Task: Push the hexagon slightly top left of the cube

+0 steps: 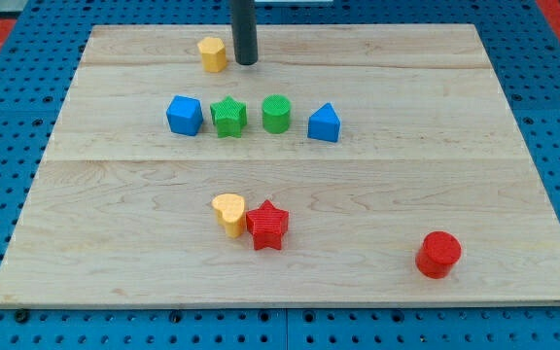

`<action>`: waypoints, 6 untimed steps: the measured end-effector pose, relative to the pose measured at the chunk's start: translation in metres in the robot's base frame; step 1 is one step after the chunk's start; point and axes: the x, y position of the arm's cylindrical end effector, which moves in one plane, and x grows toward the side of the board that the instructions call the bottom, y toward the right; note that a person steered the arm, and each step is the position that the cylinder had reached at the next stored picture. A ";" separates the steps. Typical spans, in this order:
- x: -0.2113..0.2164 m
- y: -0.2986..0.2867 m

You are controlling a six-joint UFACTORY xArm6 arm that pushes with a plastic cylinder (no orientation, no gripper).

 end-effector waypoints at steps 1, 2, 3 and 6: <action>-0.008 0.007; -0.017 0.008; -0.025 0.008; -0.021 -0.070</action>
